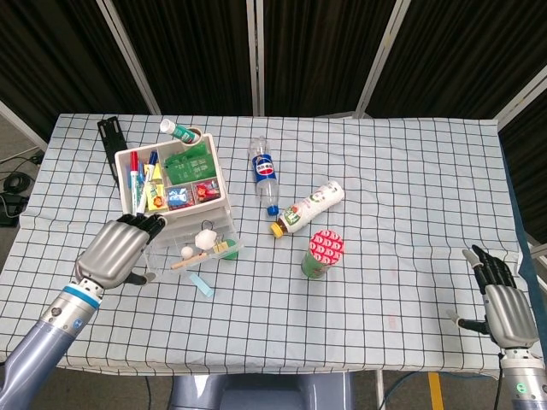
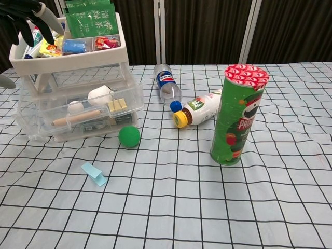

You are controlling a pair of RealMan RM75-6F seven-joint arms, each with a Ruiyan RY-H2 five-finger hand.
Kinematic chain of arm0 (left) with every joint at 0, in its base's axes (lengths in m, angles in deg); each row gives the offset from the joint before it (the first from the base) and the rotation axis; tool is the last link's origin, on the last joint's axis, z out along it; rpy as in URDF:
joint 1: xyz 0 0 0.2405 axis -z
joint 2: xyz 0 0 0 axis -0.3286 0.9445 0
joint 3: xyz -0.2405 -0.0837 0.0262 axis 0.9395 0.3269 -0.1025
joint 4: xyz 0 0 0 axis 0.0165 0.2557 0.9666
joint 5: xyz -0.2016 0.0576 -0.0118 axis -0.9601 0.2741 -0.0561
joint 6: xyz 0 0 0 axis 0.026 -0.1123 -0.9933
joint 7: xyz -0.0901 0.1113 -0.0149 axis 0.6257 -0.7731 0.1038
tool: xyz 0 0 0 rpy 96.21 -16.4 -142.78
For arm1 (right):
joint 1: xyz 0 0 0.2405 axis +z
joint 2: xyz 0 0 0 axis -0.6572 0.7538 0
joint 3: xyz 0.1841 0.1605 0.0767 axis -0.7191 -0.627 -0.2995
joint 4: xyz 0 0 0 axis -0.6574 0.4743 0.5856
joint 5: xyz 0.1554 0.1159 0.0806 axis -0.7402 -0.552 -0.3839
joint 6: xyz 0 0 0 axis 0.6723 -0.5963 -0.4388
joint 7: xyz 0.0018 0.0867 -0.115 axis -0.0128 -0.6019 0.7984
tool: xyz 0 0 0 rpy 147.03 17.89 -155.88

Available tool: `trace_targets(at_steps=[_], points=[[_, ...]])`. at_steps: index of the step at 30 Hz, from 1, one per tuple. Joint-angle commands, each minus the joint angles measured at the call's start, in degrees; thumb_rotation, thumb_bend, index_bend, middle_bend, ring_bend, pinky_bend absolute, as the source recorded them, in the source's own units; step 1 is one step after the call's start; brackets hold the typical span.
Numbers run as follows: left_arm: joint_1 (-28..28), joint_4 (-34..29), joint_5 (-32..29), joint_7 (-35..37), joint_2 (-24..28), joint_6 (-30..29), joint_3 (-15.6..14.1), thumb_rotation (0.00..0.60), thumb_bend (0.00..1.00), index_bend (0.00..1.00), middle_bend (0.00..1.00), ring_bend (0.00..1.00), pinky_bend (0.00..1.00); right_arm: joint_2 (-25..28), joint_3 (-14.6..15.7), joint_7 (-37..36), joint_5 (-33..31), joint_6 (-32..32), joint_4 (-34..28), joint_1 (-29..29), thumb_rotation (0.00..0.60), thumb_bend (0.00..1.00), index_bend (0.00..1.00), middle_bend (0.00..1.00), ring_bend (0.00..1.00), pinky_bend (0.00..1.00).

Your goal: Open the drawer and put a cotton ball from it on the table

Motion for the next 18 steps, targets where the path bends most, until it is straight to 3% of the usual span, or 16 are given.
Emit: trace_targets(at_steps=[1, 8, 14, 18], points=[[1.86, 0.74, -2.5, -1.93, -1.88, 0.11, 0.88, 0.6, 0.03, 0.34, 0.26, 0.28, 0.29, 0.05, 0.0, -0.11, 0.05, -0.01, -0.01, 0.01, 0.6, 0.04, 0.0, 0.0, 0.0, 0.0], [5.87, 4.35, -5.81, -7.6, -7.3, -2.63, 2.91, 0.6, 0.04, 0.52, 0.63, 0.56, 0.51, 0.09, -0.06, -0.44, -0.32, 0.38, 0.13, 0.11, 0.6, 0.04, 0.0, 0.0, 0.0, 0.0], [8.84, 7.88, -4.24, -11.51, -10.31, -2.95, 3.77, 0.6, 0.04, 0.53, 0.74, 0.65, 0.58, 0.35, -0.42, -1.37, -1.02, 0.76, 0.36, 0.25, 0.6, 0.04, 0.0, 0.0, 0.0, 0.0], [9.81, 8.24, -5.18, -12.3, -10.17, -1.72, 3.55, 0.6, 0.04, 0.55, 0.87, 0.77, 0.71, 0.49, -0.55, -1.9, -1.22, 0.91, 0.48, 0.31, 0.6, 0.04, 0.0, 0.0, 0.0, 0.0]])
